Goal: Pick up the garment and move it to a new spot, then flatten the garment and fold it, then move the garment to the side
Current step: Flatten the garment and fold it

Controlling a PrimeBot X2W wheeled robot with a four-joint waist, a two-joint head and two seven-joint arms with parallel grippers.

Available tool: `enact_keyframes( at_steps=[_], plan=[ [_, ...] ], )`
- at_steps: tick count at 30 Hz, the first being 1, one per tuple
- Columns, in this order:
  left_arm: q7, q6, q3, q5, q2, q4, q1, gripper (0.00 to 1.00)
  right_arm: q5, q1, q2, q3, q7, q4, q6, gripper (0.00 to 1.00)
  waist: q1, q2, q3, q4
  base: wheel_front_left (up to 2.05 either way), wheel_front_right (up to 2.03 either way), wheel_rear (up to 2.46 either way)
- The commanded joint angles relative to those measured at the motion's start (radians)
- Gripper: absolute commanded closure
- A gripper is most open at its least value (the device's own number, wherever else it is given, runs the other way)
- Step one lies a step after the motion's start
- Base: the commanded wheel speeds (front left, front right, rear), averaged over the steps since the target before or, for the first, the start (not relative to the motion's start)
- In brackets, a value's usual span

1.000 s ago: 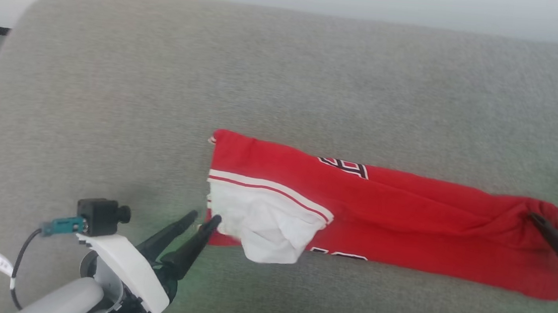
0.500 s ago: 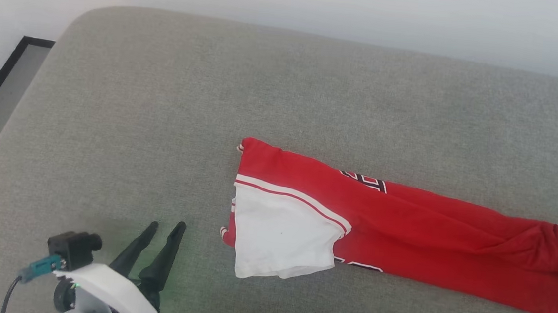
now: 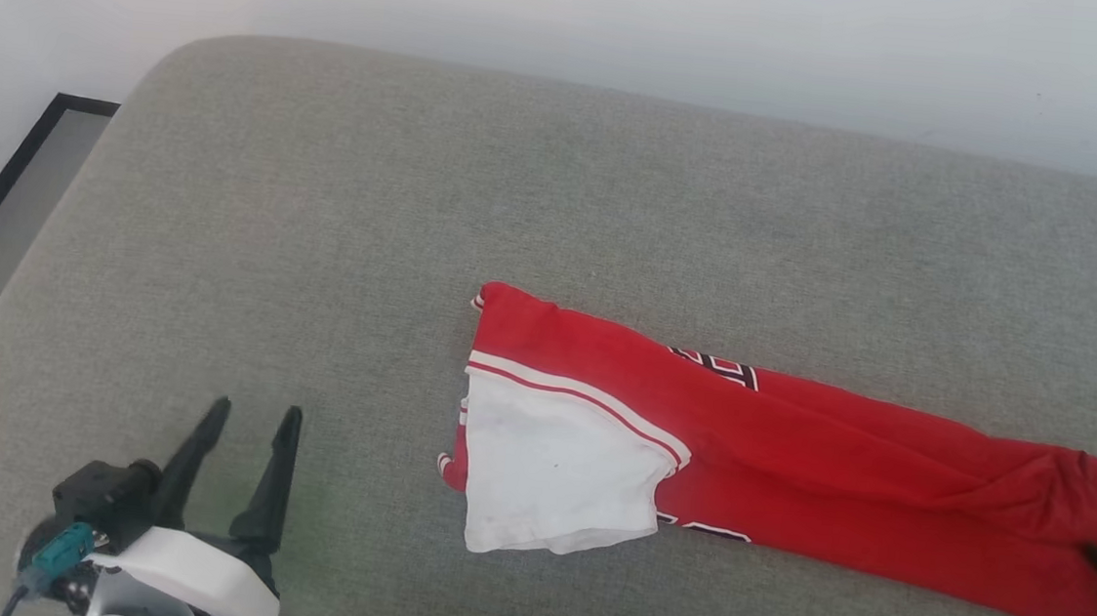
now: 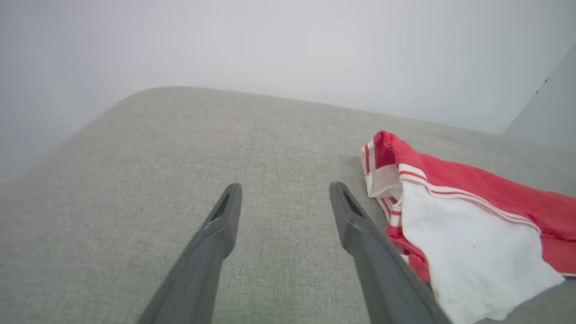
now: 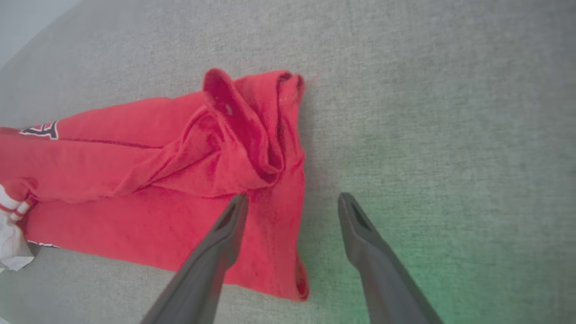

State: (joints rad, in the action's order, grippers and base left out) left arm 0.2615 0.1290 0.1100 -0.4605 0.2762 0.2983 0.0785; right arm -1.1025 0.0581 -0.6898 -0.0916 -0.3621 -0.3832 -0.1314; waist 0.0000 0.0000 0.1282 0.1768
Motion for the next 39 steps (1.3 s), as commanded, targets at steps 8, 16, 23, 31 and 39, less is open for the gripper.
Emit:
enact_keyframes(
  at_steps=[8, 16, 23, 31, 39],
  plan=[
    [0.004, 0.001, -0.129, 0.245, -0.098, -0.126, -0.039, 0.00, 0.071, 0.082, 0.057, 0.066, -0.083, -0.097, 0.001, 0.00, 0.0000, 0.0000, 0.013, 0.021, 0.00, 0.00, 0.00],
    [0.004, 0.001, -0.105, 0.269, -0.110, -0.117, -0.008, 0.00, 0.143, 0.124, 0.134, 0.051, -0.243, -0.179, 0.001, 0.23, 0.0000, 0.0000, 0.048, 0.042, 0.00, 0.00, 0.00],
    [0.004, 0.001, -0.107, 0.275, -0.116, -0.121, 0.006, 0.00, 0.194, 0.116, 0.170, 0.089, -0.308, -0.161, 0.001, 1.00, 0.0000, 0.0000, 0.068, 0.045, 0.00, 0.00, 0.00],
    [0.004, 0.001, -0.119, 0.282, -0.110, -0.124, 0.008, 0.00, 0.246, 0.141, 0.156, 0.238, -0.258, -0.108, 0.003, 1.00, 0.0000, 0.0000, 0.078, 0.013, 0.00, 0.00, 0.00],
    [0.004, 0.001, -0.123, 0.285, -0.101, -0.135, 0.013, 0.00, 0.319, 0.198, 0.108, 0.393, -0.206, -0.100, 0.002, 1.00, 0.0000, 0.0000, 0.111, -0.046, 0.00, 0.00, 0.00]
  ],
)
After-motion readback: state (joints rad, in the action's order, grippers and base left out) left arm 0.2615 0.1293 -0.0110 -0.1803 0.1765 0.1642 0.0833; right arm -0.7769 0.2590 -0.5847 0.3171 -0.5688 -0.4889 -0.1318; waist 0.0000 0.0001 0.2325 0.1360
